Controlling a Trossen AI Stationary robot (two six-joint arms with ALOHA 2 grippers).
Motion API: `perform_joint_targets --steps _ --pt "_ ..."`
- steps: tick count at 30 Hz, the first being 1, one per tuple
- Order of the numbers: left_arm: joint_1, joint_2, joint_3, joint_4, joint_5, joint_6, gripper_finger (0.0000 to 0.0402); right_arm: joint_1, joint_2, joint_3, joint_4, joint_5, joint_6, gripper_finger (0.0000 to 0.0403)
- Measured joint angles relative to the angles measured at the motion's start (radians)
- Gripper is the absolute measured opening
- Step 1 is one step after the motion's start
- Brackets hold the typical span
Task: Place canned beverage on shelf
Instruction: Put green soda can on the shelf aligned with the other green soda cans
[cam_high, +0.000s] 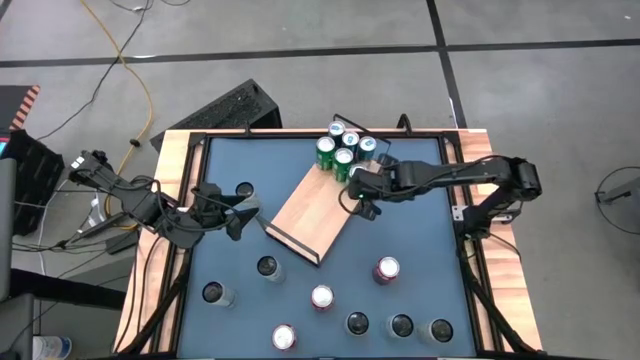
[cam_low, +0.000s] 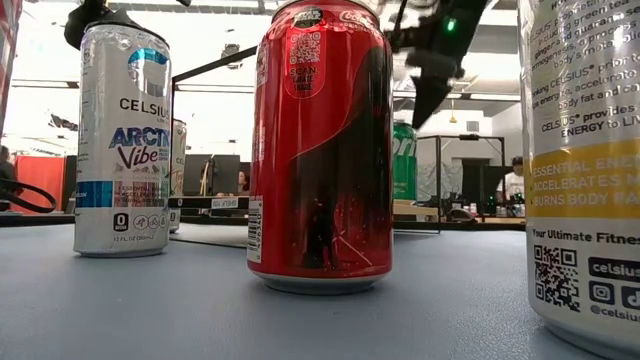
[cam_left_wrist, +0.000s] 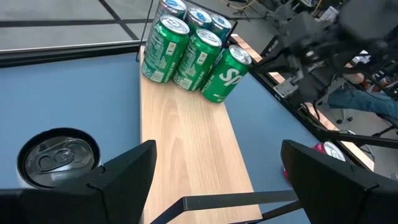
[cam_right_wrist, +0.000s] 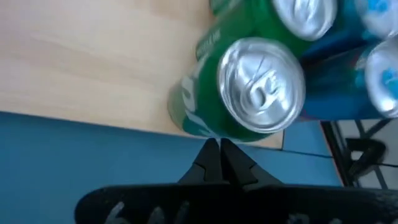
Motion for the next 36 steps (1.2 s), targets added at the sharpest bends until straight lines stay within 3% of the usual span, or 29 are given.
perform_joint_targets --steps 8,13,17,23,26,29,36 --pt "0.000 0.000 0.000 0.003 0.036 -0.007 0.0330 0.005 -0.081 0.004 0.013 0.058 -0.044 0.0000" --pt "0.000 0.000 0.000 0.002 0.023 -0.007 0.0330 -0.052 -0.149 0.004 0.079 -0.142 -0.083 0.0016" --pt "0.000 0.000 0.000 0.003 0.000 -0.012 0.0330 -0.124 -0.182 0.004 0.067 -0.305 0.086 0.0077" --pt "0.000 0.000 0.000 0.003 0.002 -0.014 0.0330 -0.138 -0.198 0.004 0.068 -0.309 0.343 0.0233" --pt "0.000 0.000 0.000 0.002 0.012 -0.011 0.0330 -0.145 -0.181 0.004 0.075 -0.306 0.446 0.0291" --pt "0.000 0.000 0.000 0.000 0.013 -0.011 0.0330 -0.155 -0.149 0.004 0.078 -0.305 0.477 0.0311" --pt "0.000 0.000 0.000 -0.008 0.040 -0.011 0.0330 -0.188 -0.113 0.008 0.091 -0.306 0.494 0.0302"
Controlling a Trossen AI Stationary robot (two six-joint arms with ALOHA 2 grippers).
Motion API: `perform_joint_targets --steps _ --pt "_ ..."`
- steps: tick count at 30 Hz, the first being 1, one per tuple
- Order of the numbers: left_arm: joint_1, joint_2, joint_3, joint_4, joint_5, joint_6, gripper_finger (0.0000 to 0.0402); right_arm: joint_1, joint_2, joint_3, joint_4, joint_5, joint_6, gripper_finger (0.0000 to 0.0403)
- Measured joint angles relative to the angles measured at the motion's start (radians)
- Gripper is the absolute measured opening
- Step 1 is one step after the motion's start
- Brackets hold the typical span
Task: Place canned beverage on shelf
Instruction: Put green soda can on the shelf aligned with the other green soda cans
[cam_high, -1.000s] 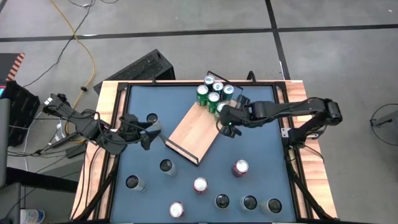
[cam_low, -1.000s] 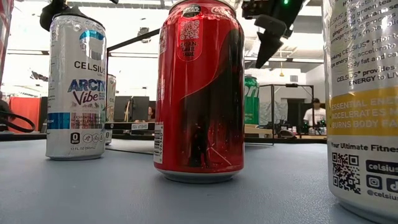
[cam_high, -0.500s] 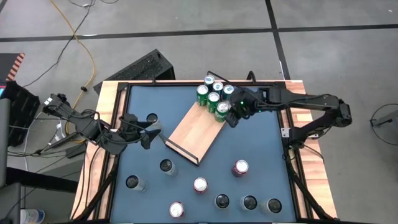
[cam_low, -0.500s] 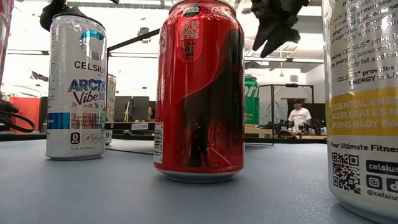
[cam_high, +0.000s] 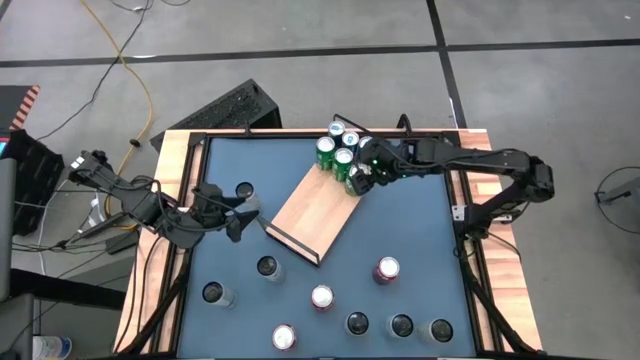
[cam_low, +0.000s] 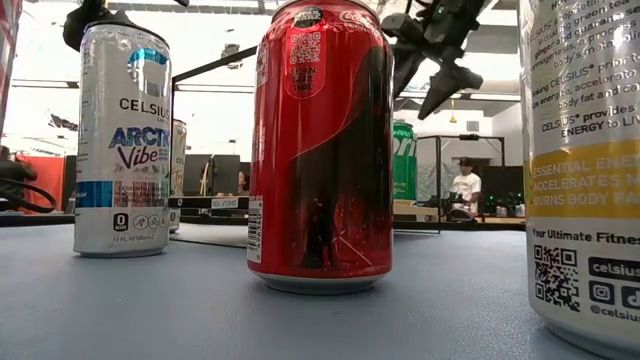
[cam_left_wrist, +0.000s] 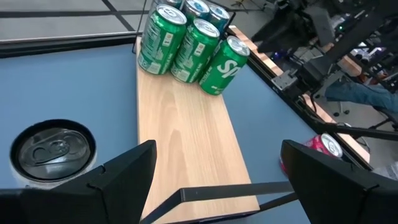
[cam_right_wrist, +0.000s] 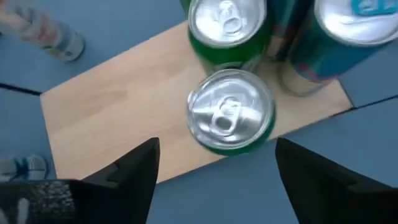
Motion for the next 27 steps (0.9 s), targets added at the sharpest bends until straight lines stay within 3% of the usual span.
perform_joint_targets --steps 6,11,14,19,23,27 --pt "0.000 0.000 0.000 -0.004 0.004 0.000 0.0330 -0.017 -0.005 0.074 -0.042 -0.003 -0.029 0.0301" --pt "0.000 0.000 0.000 -0.018 -0.004 0.000 0.0330 -0.019 -0.010 0.146 -0.023 -0.103 -0.138 0.0302" --pt "0.000 0.000 0.000 -0.030 -0.025 0.000 0.0330 -0.019 -0.008 0.147 0.088 -0.104 -0.237 0.0302" --pt "0.000 0.000 0.000 -0.032 -0.029 0.000 0.0330 -0.024 -0.008 0.162 0.250 -0.183 -0.224 0.0302" --pt "0.000 0.000 0.000 -0.034 -0.029 0.000 0.0330 -0.029 0.032 0.284 0.064 -0.124 -0.210 0.0302" --pt "0.000 0.000 0.000 -0.036 -0.029 0.000 0.0330 -0.013 0.170 0.547 -0.271 -0.011 -0.305 0.0302"
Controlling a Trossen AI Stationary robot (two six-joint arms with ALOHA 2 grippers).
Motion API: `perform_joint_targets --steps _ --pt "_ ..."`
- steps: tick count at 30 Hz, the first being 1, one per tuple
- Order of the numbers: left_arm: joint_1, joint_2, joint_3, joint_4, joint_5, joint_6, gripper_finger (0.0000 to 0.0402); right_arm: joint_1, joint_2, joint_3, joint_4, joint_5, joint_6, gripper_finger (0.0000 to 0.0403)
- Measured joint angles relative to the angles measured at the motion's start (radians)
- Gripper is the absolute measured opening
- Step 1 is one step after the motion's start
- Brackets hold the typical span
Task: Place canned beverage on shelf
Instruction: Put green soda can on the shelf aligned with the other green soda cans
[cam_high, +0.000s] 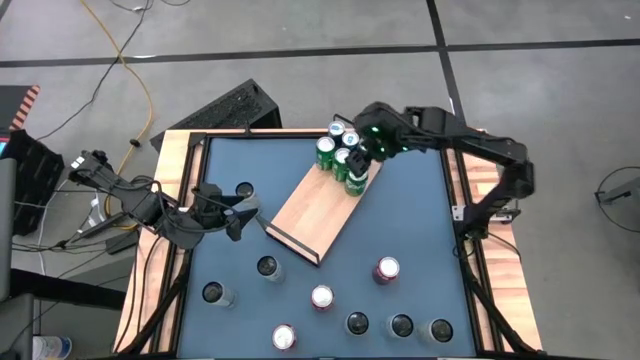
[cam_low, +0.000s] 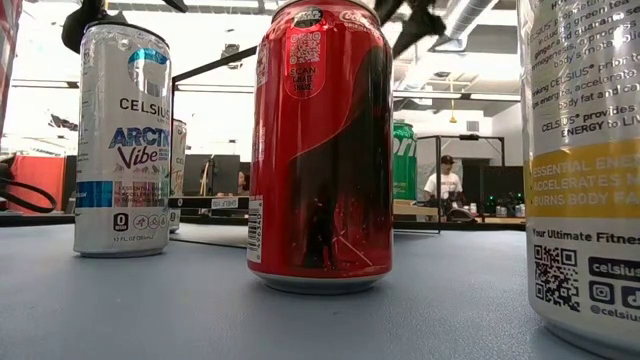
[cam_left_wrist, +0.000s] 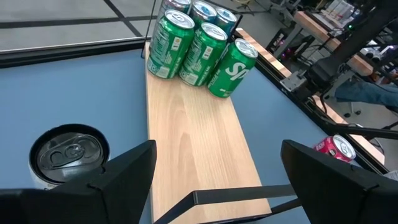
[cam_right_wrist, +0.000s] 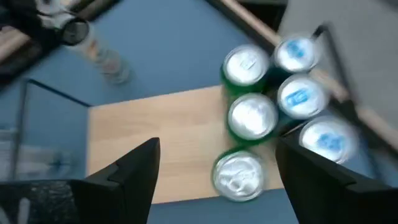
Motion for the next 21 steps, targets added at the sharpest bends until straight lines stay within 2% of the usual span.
perform_joint_targets --steps 3,6,9,13,21 --pt "0.000 0.000 0.000 0.000 0.000 -0.002 0.0330 0.016 0.106 0.183 -0.162 0.051 -0.043 0.0302" --pt "0.000 0.000 0.000 -0.001 0.008 -0.005 0.0330 0.007 0.184 0.271 -0.293 0.060 -0.044 0.0302" --pt "0.000 0.000 0.000 -0.002 0.018 -0.006 0.0330 -0.008 0.223 0.273 -0.387 0.072 -0.031 0.0302" --pt "0.000 0.000 0.000 -0.028 0.024 -0.007 0.0330 0.013 0.237 0.274 -0.396 0.140 -0.029 0.0302" --pt "0.000 0.000 0.000 -0.063 0.042 -0.004 0.0330 -0.003 0.231 0.223 -0.412 0.150 0.098 0.0305"
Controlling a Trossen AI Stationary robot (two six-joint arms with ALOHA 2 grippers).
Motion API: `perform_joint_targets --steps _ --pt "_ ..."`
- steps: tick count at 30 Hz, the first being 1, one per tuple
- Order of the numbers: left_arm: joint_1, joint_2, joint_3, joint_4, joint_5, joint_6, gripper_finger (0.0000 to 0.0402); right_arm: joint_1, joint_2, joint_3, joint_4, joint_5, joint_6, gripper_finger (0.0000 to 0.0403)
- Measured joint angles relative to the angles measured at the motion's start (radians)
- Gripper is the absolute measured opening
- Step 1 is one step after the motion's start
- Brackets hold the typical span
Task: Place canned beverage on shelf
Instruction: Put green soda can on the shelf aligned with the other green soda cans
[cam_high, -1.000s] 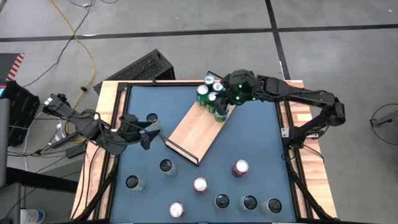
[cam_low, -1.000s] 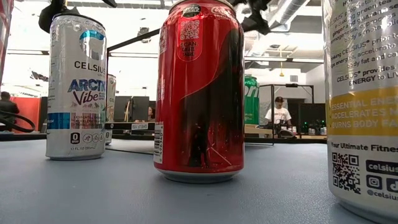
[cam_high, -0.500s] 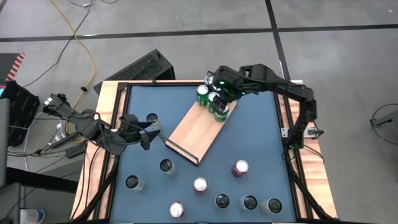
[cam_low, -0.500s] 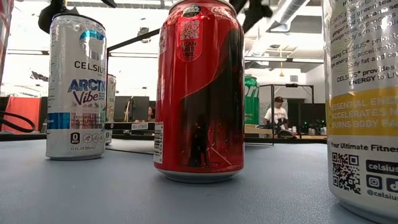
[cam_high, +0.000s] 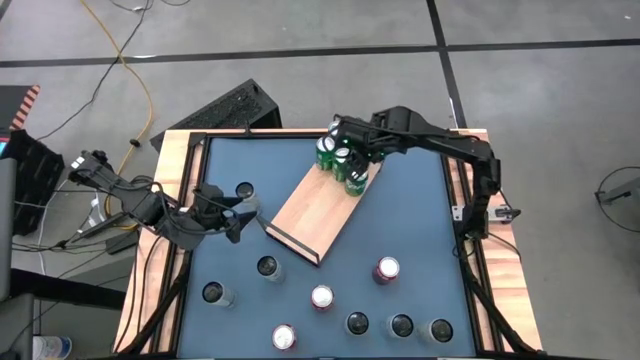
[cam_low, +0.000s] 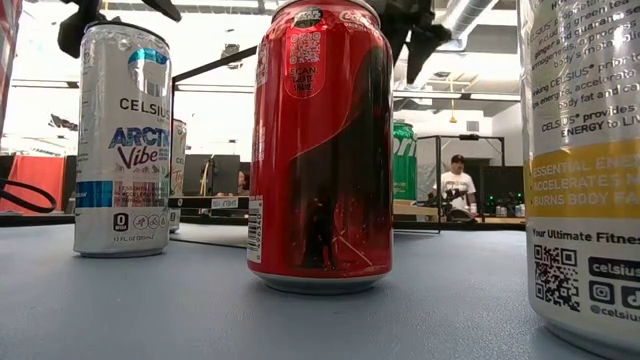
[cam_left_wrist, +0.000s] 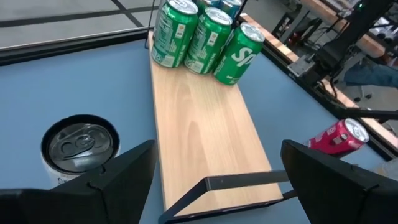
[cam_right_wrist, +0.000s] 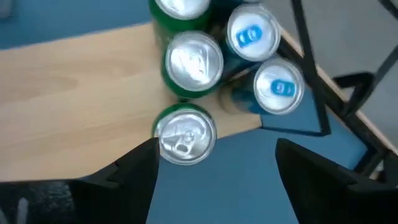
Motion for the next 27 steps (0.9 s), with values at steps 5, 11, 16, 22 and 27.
perform_joint_targets --steps 5,11,16,22,27 --pt "0.000 0.000 0.000 -0.012 0.022 0.000 0.0330 -0.015 0.006 -0.037 -0.005 -0.006 -0.001 0.0332" --pt "0.000 0.000 0.000 -0.024 0.057 0.015 0.0330 -0.014 0.007 -0.046 0.002 -0.032 0.023 0.0362" --pt "0.000 0.000 0.000 -0.028 0.068 0.015 0.0330 -0.018 0.016 -0.046 0.024 -0.083 0.063 0.0366" --pt "0.000 0.000 0.000 -0.034 0.072 0.015 0.0330 -0.012 0.048 -0.058 0.050 -0.076 0.106 0.0365" --pt "0.000 0.000 0.000 -0.035 0.091 0.016 0.0330 -0.029 0.074 -0.081 0.052 -0.084 0.110 0.0365"
